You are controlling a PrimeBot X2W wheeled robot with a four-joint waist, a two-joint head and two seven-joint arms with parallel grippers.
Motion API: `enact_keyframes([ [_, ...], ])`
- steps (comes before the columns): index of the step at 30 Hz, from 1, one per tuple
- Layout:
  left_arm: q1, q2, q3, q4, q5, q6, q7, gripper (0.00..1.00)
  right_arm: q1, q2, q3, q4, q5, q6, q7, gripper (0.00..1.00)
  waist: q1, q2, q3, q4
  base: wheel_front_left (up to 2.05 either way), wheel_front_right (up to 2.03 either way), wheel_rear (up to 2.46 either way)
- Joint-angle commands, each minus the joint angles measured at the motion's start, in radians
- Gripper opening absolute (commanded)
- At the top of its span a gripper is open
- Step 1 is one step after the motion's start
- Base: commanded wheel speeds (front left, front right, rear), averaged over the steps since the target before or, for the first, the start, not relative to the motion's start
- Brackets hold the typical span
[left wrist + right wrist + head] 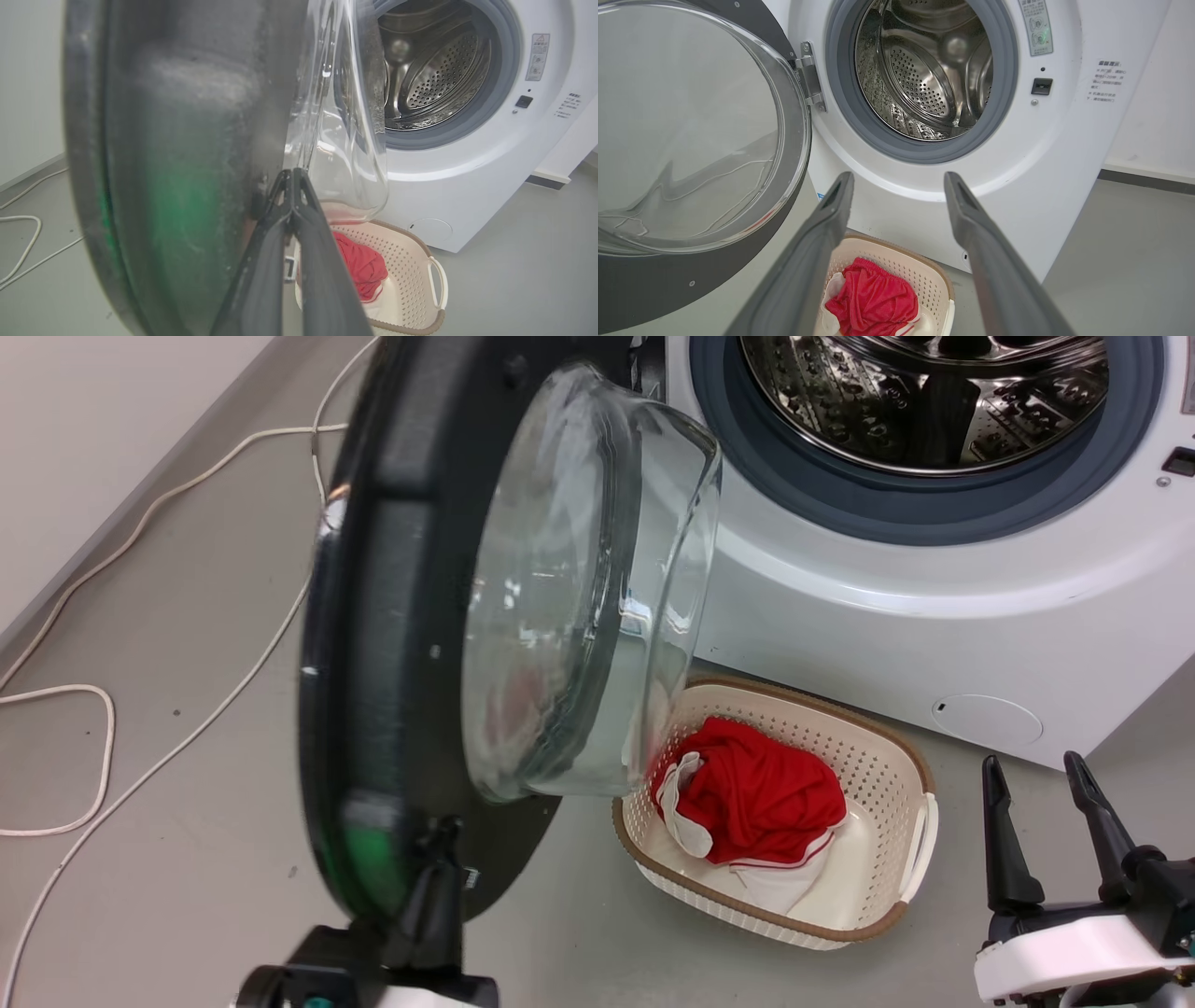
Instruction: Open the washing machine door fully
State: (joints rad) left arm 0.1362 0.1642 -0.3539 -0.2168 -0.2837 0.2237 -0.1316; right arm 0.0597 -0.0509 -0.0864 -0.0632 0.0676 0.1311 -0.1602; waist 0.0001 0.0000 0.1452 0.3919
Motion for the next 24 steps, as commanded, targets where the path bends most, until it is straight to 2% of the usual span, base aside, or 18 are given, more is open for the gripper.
enact_keyframes([
  [1, -0.022, 0.011, 0.029, 0.018, -0.012, 0.006, -0.012, 0.00, -0.006, 0.002, 0.001, -0.007, -0.008, -0.001, 0.003, 1.00, -0.0001, 0.0000, 0.003, -0.001, 0.00, 0.00, 0.00],
  [10, -0.112, 0.049, 0.179, 0.119, -0.098, -0.001, -0.069, 0.00, -0.012, 0.002, 0.000, -0.026, -0.017, -0.001, 0.025, 1.00, -0.0001, 0.0000, 0.022, -0.017, 0.00, 0.00, 0.00],
  [20, -0.212, 0.117, 0.329, 0.223, -0.172, -0.005, -0.094, 0.00, -0.027, 0.002, 0.004, -0.033, -0.019, -0.001, 0.036, 1.00, -0.0001, 0.0000, 0.049, -0.037, 0.00, 0.00, 0.00],
  [24, -0.250, 0.152, 0.373, 0.277, -0.198, -0.022, -0.095, 0.00, -0.041, 0.002, 0.003, -0.030, -0.017, -0.001, 0.031, 1.00, -0.0001, 0.0000, 0.062, -0.043, 0.00, 0.00, 0.00],
])
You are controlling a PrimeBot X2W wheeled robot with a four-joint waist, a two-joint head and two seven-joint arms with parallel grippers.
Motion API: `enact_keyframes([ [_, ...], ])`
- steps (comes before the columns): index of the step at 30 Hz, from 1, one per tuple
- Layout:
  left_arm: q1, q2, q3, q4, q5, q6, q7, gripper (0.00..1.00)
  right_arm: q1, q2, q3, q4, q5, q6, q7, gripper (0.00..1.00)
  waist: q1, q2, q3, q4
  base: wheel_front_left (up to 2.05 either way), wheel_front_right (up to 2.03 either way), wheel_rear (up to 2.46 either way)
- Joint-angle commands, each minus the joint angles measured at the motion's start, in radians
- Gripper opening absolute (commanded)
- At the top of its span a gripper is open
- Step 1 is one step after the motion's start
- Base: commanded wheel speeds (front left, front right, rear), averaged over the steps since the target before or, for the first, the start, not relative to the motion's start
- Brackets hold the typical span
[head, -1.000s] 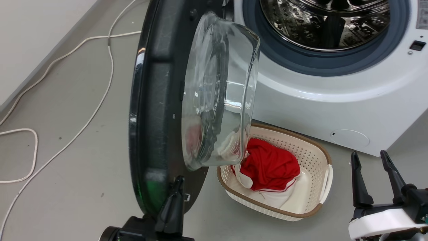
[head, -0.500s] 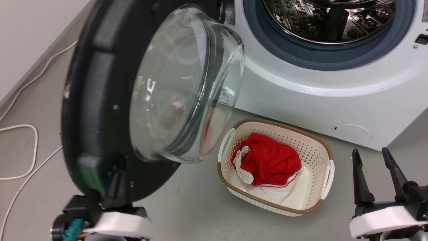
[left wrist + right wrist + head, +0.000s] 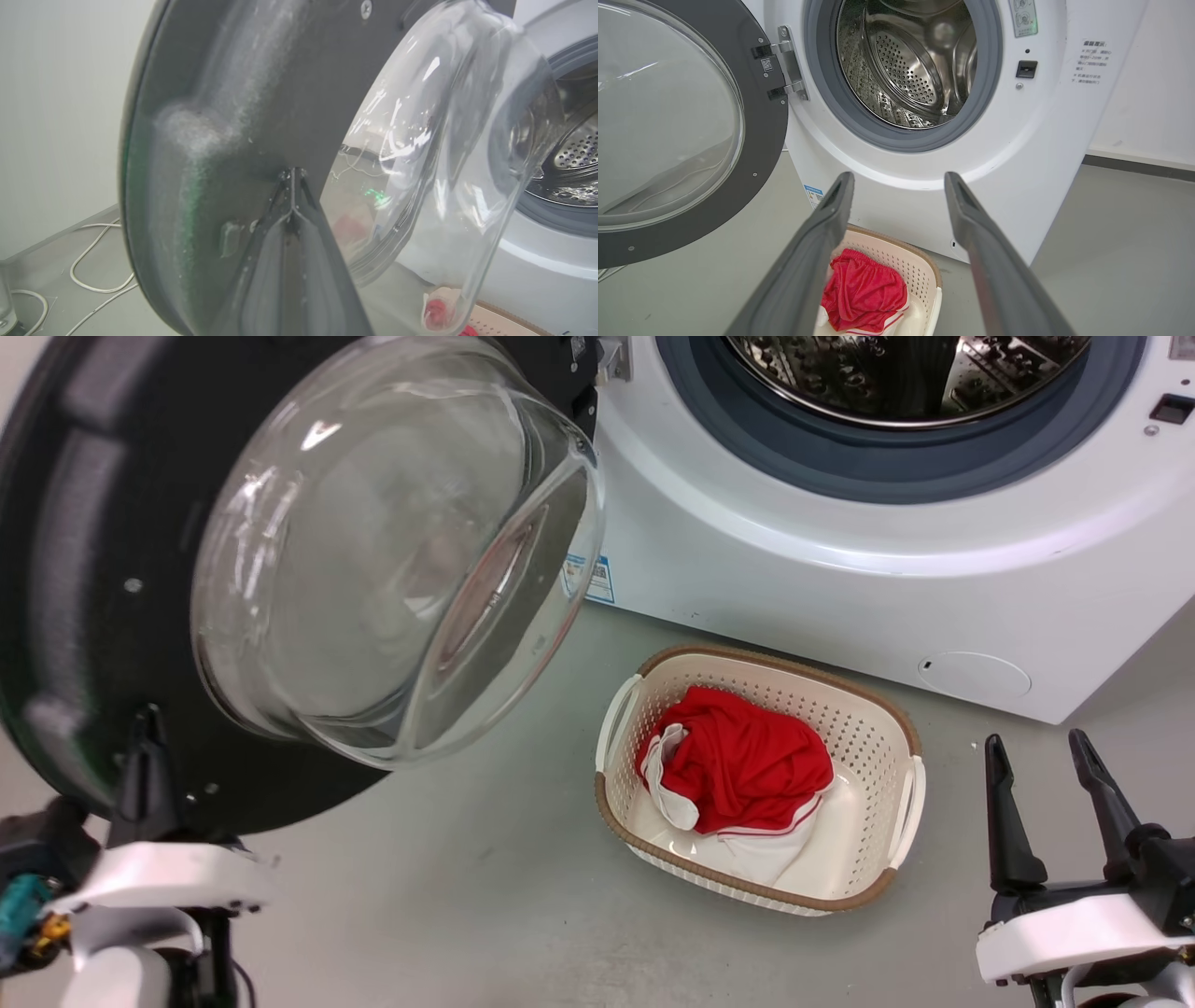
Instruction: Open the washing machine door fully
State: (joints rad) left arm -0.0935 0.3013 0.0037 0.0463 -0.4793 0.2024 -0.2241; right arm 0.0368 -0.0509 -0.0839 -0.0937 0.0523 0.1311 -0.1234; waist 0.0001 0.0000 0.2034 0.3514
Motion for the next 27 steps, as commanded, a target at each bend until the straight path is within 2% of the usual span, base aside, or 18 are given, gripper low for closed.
enact_keyframes([
  [1, -0.032, 0.025, 0.024, 0.030, -0.010, -0.007, -0.003, 0.00, -0.019, 0.002, 0.001, 0.003, -0.001, -0.001, -0.007, 1.00, -0.0001, 0.0000, 0.006, -0.005, 0.00, 0.00, 0.00],
  [15, -0.157, 0.127, 0.100, 0.247, -0.059, -0.058, -0.011, 0.00, -0.038, 0.002, 0.004, 0.032, 0.004, -0.001, -0.023, 1.00, -0.0001, 0.0000, 0.017, -0.033, 0.00, 0.00, 0.00],
  [22, -0.182, 0.136, 0.109, 0.324, -0.060, -0.069, -0.024, 0.00, -0.036, 0.002, 0.003, 0.049, 0.009, -0.001, -0.032, 1.00, -0.0001, 0.0000, 0.004, -0.041, 0.00, 0.00, 0.00],
  [27, -0.132, 0.118, 0.097, 0.298, -0.033, -0.063, -0.035, 0.00, -0.022, 0.002, 0.005, 0.068, 0.021, -0.001, -0.043, 1.00, -0.0001, 0.0000, -0.023, -0.053, 0.00, 0.00, 0.00],
])
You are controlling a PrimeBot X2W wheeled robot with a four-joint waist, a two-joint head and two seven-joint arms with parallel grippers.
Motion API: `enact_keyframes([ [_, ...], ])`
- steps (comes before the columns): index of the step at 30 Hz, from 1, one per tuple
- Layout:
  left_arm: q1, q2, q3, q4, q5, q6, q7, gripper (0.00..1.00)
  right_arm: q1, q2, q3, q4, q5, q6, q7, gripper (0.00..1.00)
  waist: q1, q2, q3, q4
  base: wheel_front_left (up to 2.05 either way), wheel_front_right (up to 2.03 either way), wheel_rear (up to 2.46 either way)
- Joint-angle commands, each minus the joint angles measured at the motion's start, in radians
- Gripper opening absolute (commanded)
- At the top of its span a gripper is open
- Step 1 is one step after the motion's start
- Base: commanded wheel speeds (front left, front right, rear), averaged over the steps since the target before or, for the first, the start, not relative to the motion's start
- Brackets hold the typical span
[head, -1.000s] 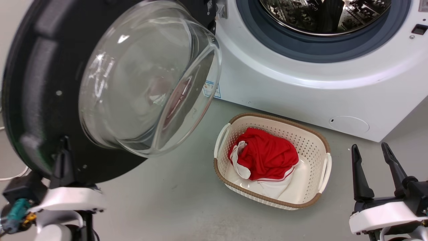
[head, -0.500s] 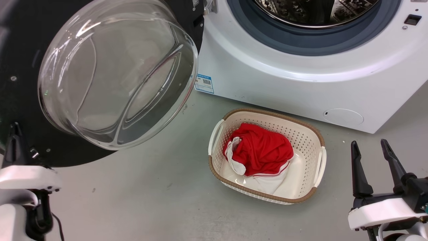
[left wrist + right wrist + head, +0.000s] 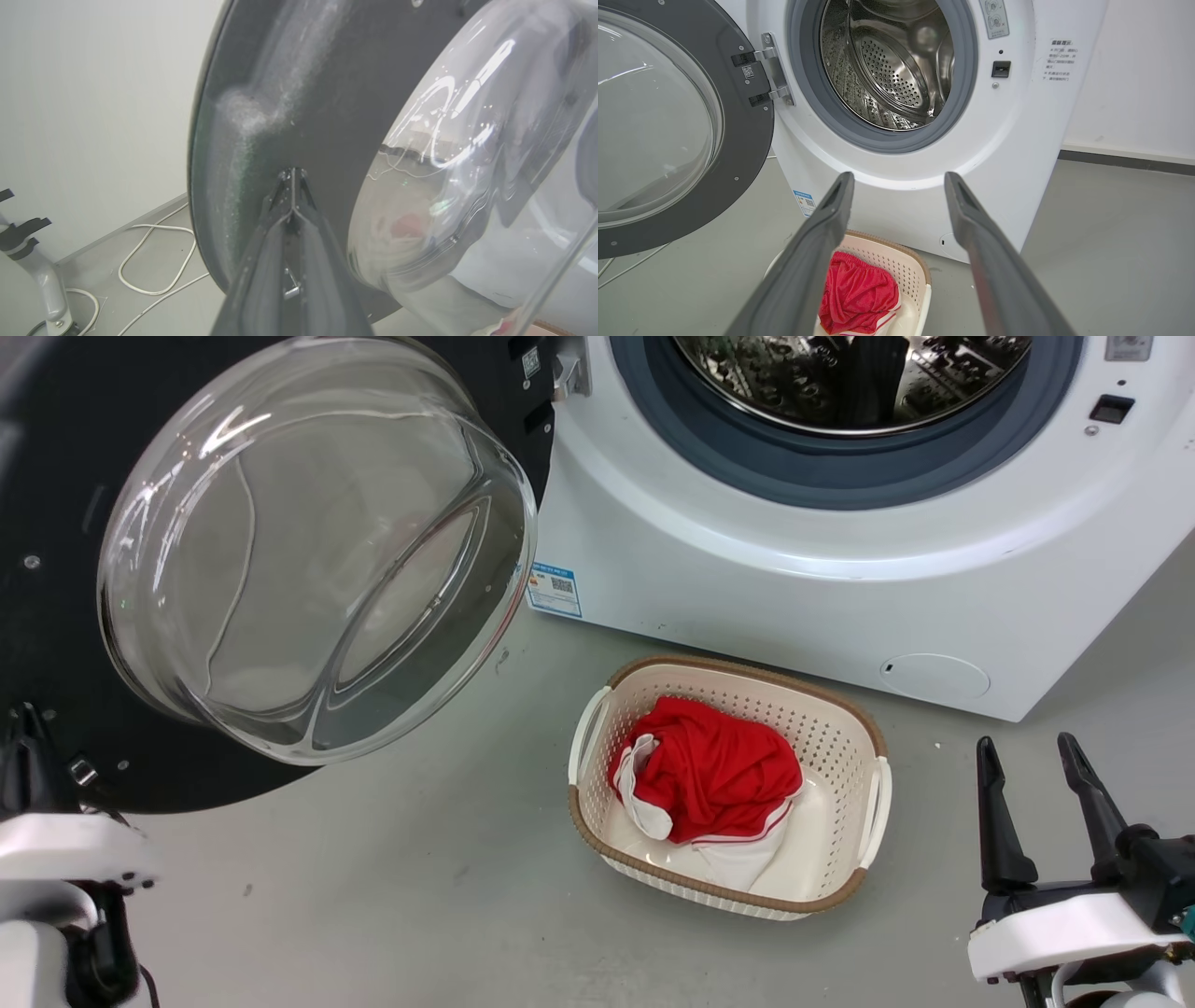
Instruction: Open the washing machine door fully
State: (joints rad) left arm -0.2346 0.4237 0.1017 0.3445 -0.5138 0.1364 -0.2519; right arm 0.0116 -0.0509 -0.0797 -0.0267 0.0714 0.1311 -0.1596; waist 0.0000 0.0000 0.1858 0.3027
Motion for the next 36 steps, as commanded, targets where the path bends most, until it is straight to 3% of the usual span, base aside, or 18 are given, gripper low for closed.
enact_keyframes([
  [1, 0.021, -0.010, -0.003, -0.016, 0.009, 0.006, -0.007, 0.00, 0.005, 0.002, 0.001, 0.005, 0.006, -0.001, -0.009, 1.00, 0.0000, 0.0000, -0.010, -0.007, 0.00, 0.00, 0.00],
  [13, 0.165, -0.111, -0.162, -0.230, 0.099, 0.006, 0.002, 0.00, 0.019, 0.001, 0.013, 0.027, 0.021, -0.001, -0.028, 1.00, 0.0000, 0.0000, -0.068, -0.061, 0.00, 0.00, 0.00],
  [23, 0.130, -0.180, -0.302, -0.231, 0.148, -0.035, -0.001, 0.00, 0.016, 0.002, 0.030, 0.036, 0.017, -0.001, -0.025, 1.00, 0.0000, 0.0000, -0.094, -0.167, 0.00, 0.00, 0.00],
  [26, 0.108, -0.194, -0.319, -0.213, 0.159, -0.042, -0.007, 0.17, 0.012, 0.002, 0.030, 0.034, 0.016, -0.001, -0.030, 1.00, 0.0000, 0.0000, -0.097, -0.204, 0.00, 0.00, 0.00],
  [29, 0.092, -0.198, -0.332, -0.190, 0.168, -0.052, -0.007, 0.44, 0.003, 0.002, 0.032, 0.031, 0.013, -0.001, -0.036, 1.00, 0.0000, 0.0000, -0.097, -0.239, 0.00, 0.00, 0.00],
  [30, 0.087, -0.199, -0.334, -0.185, 0.171, -0.052, -0.008, 0.58, 0.000, 0.002, 0.033, 0.031, 0.012, -0.001, -0.036, 1.00, 0.0000, 0.0000, -0.097, -0.251, 0.00, 0.00, 0.00],
  [31, 0.083, -0.200, -0.335, -0.180, 0.172, -0.053, -0.009, 0.86, -0.002, 0.002, 0.033, 0.031, 0.012, -0.001, -0.038, 1.00, 0.0000, 0.0000, -0.097, -0.262, 0.00, 0.00, 0.00],
  [32, 0.078, -0.201, -0.334, -0.176, 0.177, -0.053, -0.010, 1.00, -0.004, 0.002, 0.034, 0.030, 0.016, -0.001, -0.039, 1.00, 0.0000, 0.0000, -0.097, -0.272, 0.00, 0.00, 0.00],
  [36, 0.067, -0.203, -0.330, -0.166, 0.188, -0.044, -0.013, 1.00, -0.008, 0.002, 0.036, 0.025, 0.016, -0.001, -0.042, 1.00, 0.0000, 0.0000, -0.096, -0.303, 0.00, 0.00, 0.00],
])
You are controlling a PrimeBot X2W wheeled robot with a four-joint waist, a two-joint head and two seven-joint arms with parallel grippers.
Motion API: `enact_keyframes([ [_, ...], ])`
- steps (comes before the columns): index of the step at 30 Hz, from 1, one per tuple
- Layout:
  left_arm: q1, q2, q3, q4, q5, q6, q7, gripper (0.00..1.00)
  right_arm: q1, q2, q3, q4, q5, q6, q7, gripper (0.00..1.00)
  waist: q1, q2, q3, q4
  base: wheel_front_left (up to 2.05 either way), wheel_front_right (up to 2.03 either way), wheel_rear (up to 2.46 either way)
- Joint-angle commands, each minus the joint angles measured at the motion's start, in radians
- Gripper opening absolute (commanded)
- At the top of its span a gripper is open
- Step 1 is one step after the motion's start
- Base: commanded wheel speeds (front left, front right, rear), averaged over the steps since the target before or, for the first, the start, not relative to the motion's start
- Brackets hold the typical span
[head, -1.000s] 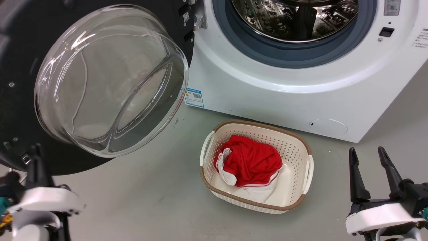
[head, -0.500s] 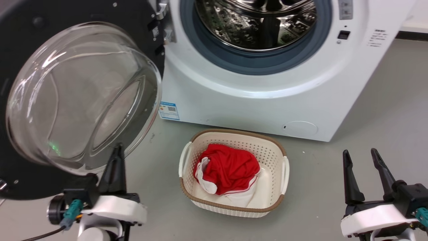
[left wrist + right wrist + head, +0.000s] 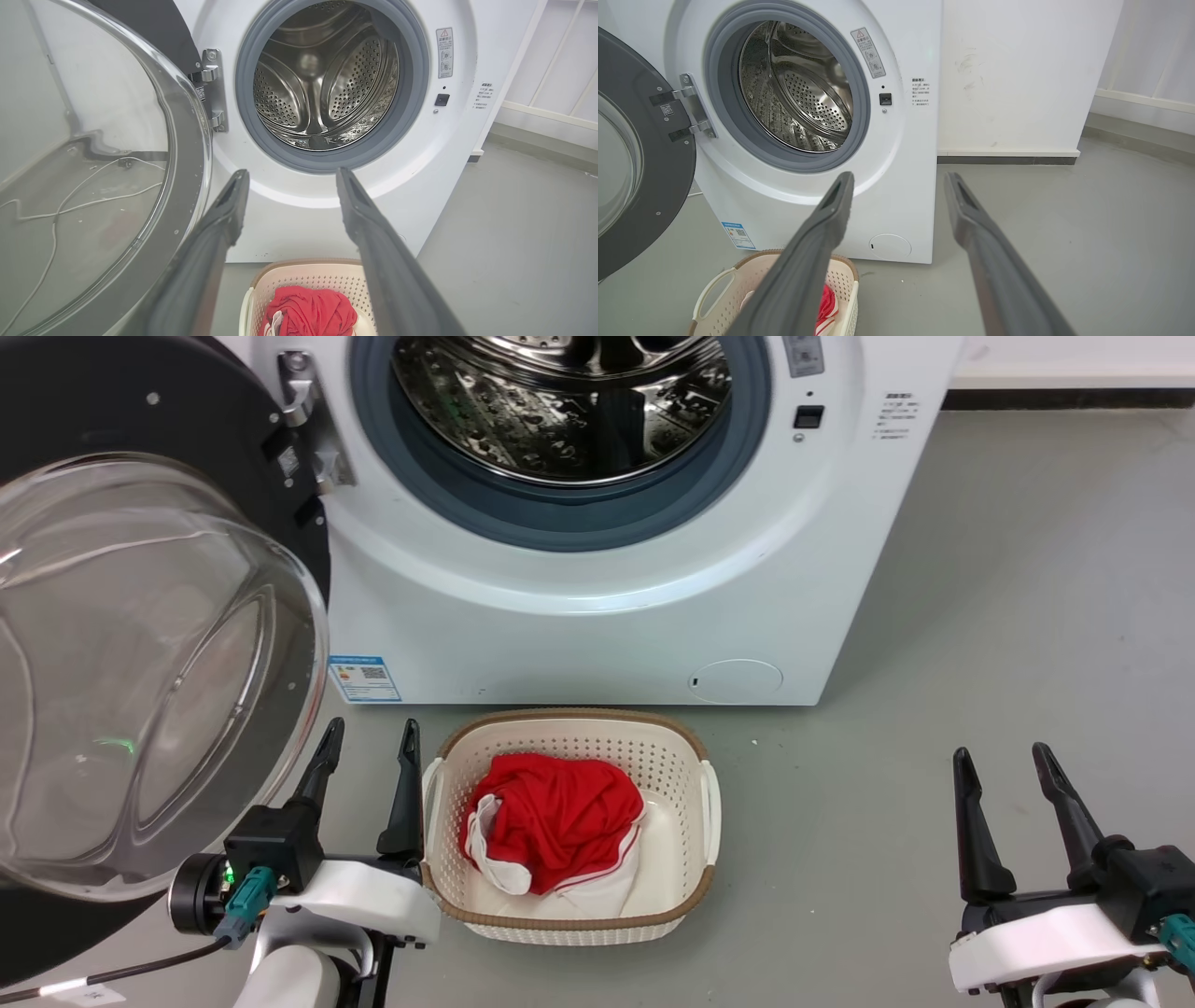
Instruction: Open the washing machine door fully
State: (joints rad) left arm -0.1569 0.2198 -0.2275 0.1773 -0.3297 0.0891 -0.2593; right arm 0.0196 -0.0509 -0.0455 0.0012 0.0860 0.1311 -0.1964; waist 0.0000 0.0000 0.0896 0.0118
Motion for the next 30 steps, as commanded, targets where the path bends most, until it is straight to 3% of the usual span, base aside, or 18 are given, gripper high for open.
enact_keyframes([
  [1, -0.012, -0.001, 0.000, 0.002, 0.008, 0.006, -0.006, 1.00, -0.015, 0.002, 0.002, -0.004, 0.001, -0.001, -0.006, 1.00, 0.0000, 0.0000, 0.001, -0.018, 0.00, 0.00, 0.00],
  [13, -0.004, -0.011, 0.021, 0.003, 0.044, 0.025, -0.008, 1.00, -0.016, 0.002, 0.002, 0.009, 0.008, -0.001, -0.008, 1.00, 0.0000, 0.0000, 0.008, -0.029, 0.00, 0.00, 0.00],
  [30, 0.010, -0.031, 0.063, -0.005, 0.065, 0.009, -0.008, 1.00, -0.015, 0.002, 0.002, 0.012, 0.004, -0.001, -0.010, 1.00, 0.0000, 0.0000, 0.009, -0.023, 0.00, 0.00, 0.00],
])
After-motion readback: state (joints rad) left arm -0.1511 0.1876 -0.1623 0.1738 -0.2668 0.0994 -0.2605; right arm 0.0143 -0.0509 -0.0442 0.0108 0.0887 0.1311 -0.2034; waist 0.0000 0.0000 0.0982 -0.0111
